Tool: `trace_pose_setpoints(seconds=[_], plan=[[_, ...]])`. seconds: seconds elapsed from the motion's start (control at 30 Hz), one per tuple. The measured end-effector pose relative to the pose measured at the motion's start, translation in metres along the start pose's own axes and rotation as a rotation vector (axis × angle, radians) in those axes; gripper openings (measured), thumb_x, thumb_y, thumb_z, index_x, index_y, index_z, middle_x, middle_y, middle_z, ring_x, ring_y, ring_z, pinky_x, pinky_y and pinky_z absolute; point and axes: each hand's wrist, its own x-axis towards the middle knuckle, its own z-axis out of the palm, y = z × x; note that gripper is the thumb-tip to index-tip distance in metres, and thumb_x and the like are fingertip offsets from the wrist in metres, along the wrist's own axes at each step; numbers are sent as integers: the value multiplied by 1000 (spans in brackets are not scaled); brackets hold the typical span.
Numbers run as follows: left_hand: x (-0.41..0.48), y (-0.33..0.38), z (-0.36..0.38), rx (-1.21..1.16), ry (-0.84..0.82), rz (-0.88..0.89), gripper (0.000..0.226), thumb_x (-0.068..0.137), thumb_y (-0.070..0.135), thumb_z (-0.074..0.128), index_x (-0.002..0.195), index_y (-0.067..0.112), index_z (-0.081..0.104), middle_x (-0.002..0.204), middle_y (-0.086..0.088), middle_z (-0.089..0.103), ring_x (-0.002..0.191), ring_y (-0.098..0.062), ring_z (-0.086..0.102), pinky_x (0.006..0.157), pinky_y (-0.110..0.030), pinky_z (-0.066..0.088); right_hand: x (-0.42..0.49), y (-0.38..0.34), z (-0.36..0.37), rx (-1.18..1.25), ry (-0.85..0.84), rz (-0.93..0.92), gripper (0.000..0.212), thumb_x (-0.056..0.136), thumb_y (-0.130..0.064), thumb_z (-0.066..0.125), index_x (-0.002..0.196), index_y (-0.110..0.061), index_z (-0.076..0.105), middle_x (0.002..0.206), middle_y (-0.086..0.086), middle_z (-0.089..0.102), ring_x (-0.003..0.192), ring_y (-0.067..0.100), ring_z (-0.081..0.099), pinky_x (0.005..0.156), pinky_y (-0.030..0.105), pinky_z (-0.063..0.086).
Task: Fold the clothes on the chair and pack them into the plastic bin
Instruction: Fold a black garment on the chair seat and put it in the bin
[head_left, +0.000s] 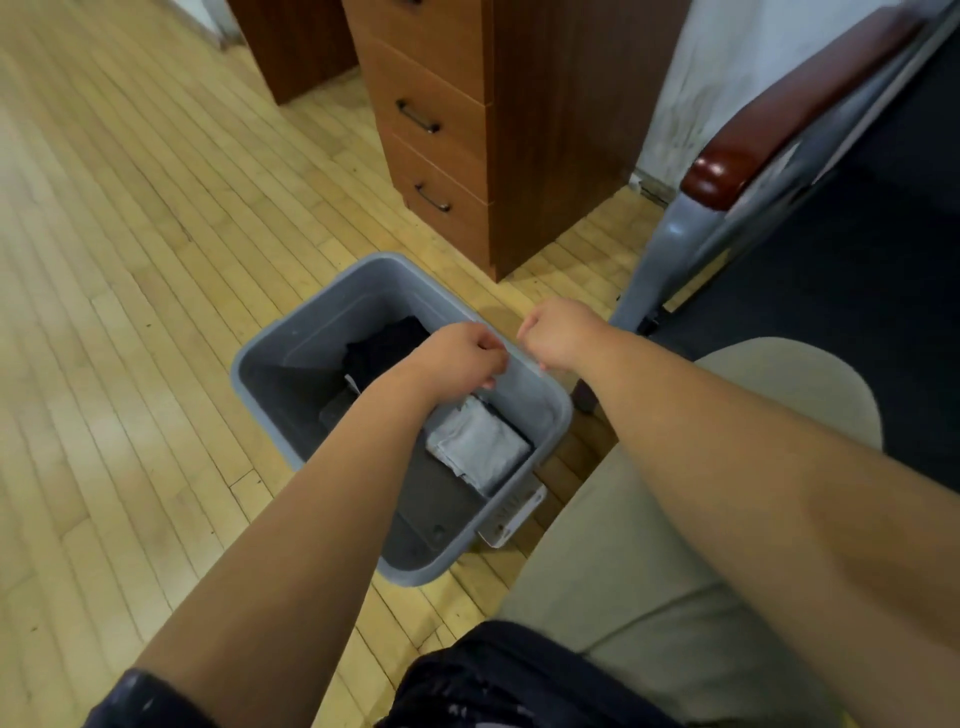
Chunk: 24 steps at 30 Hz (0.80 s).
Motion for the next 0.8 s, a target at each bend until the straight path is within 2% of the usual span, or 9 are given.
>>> trace_pose_setpoints(seconds=[0.13,0.27,0.4,0.5,0.57,0.7,0.8], plan=[[-18,23,9,-16,-15,13,15,96,31,63,106,25,72,100,2,78,93,-14,76,91,-46,63,-19,11,-12,63,57,-13,11,99,-15,57,101,-19,67,116,13,74,110,32,72,96,43,60],[-31,48,22,5,-19,66,12,99,25,61,106,23,71,105,3,78,90,-10,76,81,-35,61,-37,21,-23,129,117,2,26,97,-18,57,115,-13,75,117,12,74,109,32,70,94,40,58],[-42,78,33,72,-40,130,11,100,22,60,99,26,70,105,4,77,89,-10,75,75,-27,57,-61,28,-39,146,214,-19,13,97,-16,57,102,-16,70,115,11,73,102,28,66,95,40,57],[-50,101,40,119,-47,159,10,101,23,60,101,27,68,105,5,78,88,-8,76,75,-26,59,-79,35,-57,122,309,0,24,101,-10,50,106,-4,73,109,14,73,104,32,68,95,42,58],[-53,117,43,127,-49,178,11,102,22,60,107,24,69,107,4,78,88,-8,76,71,-24,58,-89,45,-74,140,355,-31,27,101,-12,49,112,-6,74,110,14,73,106,32,68,96,43,57],[-57,163,54,144,-46,274,16,102,28,59,106,22,73,104,3,78,90,-11,76,81,-35,63,-115,79,-115,121,509,-24,27,103,-19,48,100,-8,72,102,12,71,102,29,67,84,35,53],[-59,210,72,128,-61,354,15,101,27,59,106,20,72,98,4,79,89,-13,76,82,-35,62,-151,119,-152,129,608,-15,26,100,-21,50,99,-12,74,103,8,73,98,27,67,88,39,57]])
